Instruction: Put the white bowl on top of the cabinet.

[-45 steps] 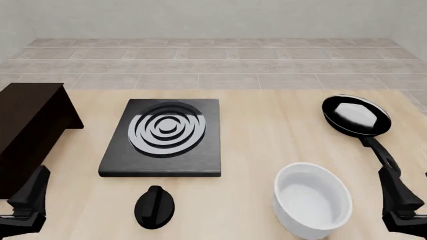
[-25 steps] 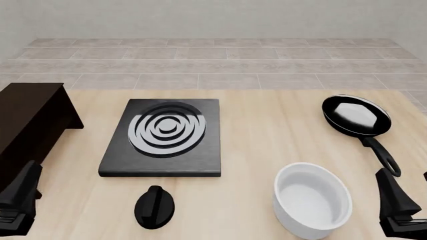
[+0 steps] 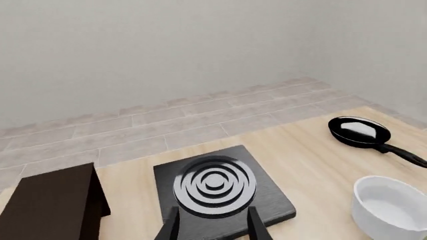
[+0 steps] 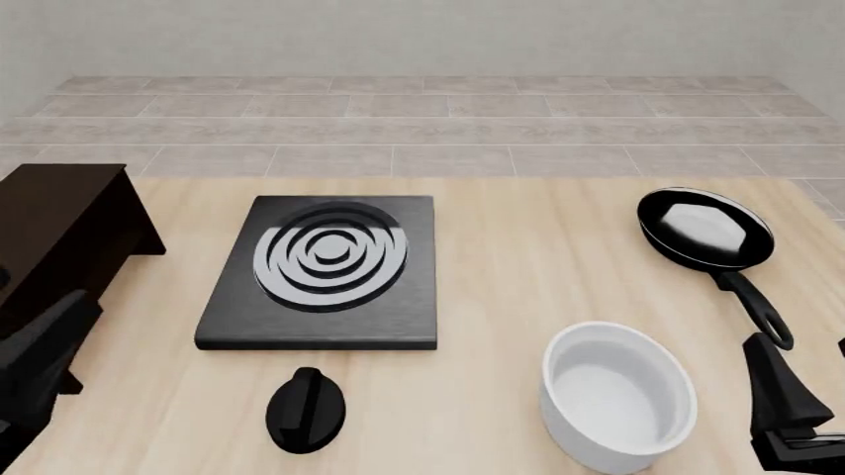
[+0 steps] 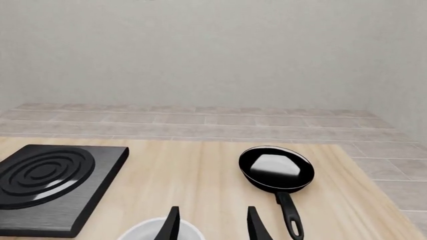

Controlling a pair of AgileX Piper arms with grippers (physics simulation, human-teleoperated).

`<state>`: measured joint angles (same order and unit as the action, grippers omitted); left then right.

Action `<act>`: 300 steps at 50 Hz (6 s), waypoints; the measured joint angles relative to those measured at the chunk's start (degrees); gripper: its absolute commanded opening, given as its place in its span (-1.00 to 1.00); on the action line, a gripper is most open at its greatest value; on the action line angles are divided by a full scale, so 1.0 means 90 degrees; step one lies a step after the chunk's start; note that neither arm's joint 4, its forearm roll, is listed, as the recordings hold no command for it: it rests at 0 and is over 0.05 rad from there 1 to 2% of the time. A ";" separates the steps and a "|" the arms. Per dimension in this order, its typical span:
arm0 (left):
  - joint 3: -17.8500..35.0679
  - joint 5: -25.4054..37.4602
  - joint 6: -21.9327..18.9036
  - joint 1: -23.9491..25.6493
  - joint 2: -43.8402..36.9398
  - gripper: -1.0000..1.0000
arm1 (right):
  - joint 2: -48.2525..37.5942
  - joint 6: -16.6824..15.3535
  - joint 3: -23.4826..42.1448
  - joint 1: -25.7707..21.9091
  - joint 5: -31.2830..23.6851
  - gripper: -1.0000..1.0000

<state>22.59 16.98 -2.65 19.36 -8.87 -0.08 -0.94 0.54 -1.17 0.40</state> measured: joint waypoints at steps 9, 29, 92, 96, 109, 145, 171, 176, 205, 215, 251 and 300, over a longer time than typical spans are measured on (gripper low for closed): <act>0.0224 -0.0397 -0.0532 0.0948 -0.1058 1.00 | 0.0003 0.0008 0.0007 -0.0016 0.0005 1.00; 0.1087 -0.1043 -0.1006 0.2842 -0.3498 1.00 | 0.0005 0.0013 0.0004 -0.0055 -0.0001 1.00; 0.4599 -0.0253 -0.1560 0.6220 -0.9336 1.00 | 0.0007 0.0100 0.0034 -0.0138 -0.0028 1.00; 0.4761 -0.0240 -0.1660 0.6195 -0.9612 1.00 | 0.0006 0.0111 0.0027 -0.0138 -0.0026 1.00; 0.5283 -0.0107 -0.2142 0.5985 -1.0480 1.00 | 0.0007 0.0153 0.0028 -0.0144 -0.0034 1.00; 0.6269 0.0110 -0.2635 0.5593 -1.2038 1.00 | 0.0007 0.0284 0.0013 -0.0181 -0.0034 1.00; 0.6583 0.0164 -0.2442 0.5637 -1.2543 1.00 | 0.0007 0.0343 0.0037 -0.0187 -0.0052 1.00; 0.6590 0.0208 -0.2418 0.5665 -1.2562 -1.00 | 0.0007 0.0347 0.0038 -0.0187 -0.0054 1.00; 0.6575 0.0998 -0.2952 0.5319 -1.1885 -1.00 | 0.0007 0.0388 0.0035 -0.0185 -0.0062 1.00; 0.6599 0.1266 -0.3067 0.4970 -1.1447 -1.00 | 0.0007 0.0387 0.0045 -0.0189 -0.0075 1.00; 0.6639 0.2311 -0.3279 0.2600 -0.9555 -1.00 | 0.0005 0.0397 0.0162 -0.0245 -0.0172 1.00; 0.6290 0.3037 -0.3247 -0.2401 -0.8118 -1.00 | 0.0005 0.0414 0.0120 -0.0142 -0.0227 1.00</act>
<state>79.20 44.31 -31.87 -2.25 -81.93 -0.04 2.79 1.62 -2.45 -1.64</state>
